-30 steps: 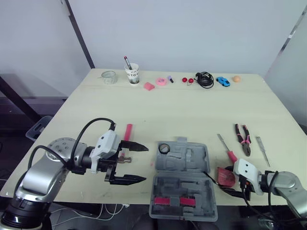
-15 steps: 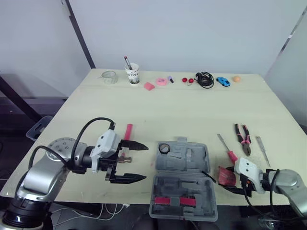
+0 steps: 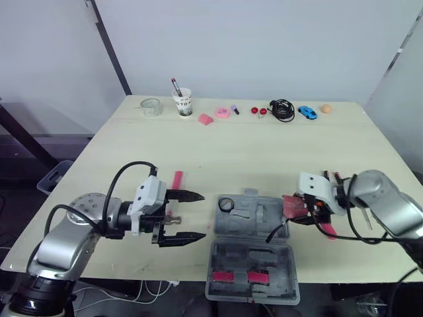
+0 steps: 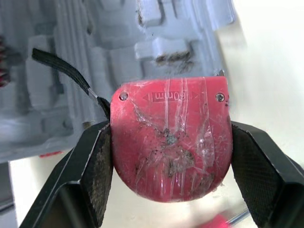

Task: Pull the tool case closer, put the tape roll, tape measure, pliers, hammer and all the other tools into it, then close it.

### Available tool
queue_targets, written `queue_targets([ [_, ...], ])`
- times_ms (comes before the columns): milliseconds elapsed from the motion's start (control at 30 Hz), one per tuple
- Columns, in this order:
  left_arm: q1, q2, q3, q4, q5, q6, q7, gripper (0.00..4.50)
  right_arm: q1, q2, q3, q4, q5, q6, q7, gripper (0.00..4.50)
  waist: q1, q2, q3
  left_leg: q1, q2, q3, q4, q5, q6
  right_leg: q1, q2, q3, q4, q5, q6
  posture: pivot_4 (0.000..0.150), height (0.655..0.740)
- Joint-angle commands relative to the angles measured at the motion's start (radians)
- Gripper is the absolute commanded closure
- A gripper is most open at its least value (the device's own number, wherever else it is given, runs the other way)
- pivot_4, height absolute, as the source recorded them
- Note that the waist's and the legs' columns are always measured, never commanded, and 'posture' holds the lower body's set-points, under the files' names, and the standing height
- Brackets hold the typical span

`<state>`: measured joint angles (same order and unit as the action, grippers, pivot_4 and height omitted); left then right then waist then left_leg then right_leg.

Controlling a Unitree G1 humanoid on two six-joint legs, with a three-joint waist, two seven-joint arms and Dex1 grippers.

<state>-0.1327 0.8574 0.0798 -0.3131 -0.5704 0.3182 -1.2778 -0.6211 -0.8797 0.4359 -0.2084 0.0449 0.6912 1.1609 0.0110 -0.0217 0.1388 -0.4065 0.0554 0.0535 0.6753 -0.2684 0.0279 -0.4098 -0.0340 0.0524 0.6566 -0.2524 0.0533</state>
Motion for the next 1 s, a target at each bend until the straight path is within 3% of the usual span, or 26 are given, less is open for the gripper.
queue_targets([
  [33, 0.010, 0.000, 0.036, -0.019, -0.003, -0.013, 0.022, 0.00, -0.089, 0.036, 0.083, 0.009, -0.074, 0.041, 0.012, 1.53, 0.000, 0.000, 0.000, 0.000, 0.000, 0.000, 0.000, 0.000, 0.000, 0.000, 0.000, 0.000, 0.000, 0.000, 0.000, 0.150, 0.7400],
  [400, 0.062, 0.007, 0.081, -0.018, 0.015, -0.025, 0.065, 0.00, -0.199, 0.182, 0.295, 0.108, -0.272, 0.081, -0.013, 1.53, -0.001, 0.000, 0.000, 0.000, 0.000, 0.001, 0.000, 0.000, 0.000, 0.000, 0.000, 0.000, 0.001, 0.000, 0.000, 0.150, 0.7400],
  [1000, 0.074, 0.001, 0.081, -0.005, 0.026, -0.040, 0.062, 0.00, -0.181, 0.270, 0.322, 0.236, -0.385, 0.002, -0.034, 1.53, -0.005, 0.000, 0.000, 0.000, 0.000, 0.002, 0.000, 0.000, 0.000, -0.001, 0.000, 0.000, 0.001, 0.000, 0.000, 0.150, 0.7400],
])
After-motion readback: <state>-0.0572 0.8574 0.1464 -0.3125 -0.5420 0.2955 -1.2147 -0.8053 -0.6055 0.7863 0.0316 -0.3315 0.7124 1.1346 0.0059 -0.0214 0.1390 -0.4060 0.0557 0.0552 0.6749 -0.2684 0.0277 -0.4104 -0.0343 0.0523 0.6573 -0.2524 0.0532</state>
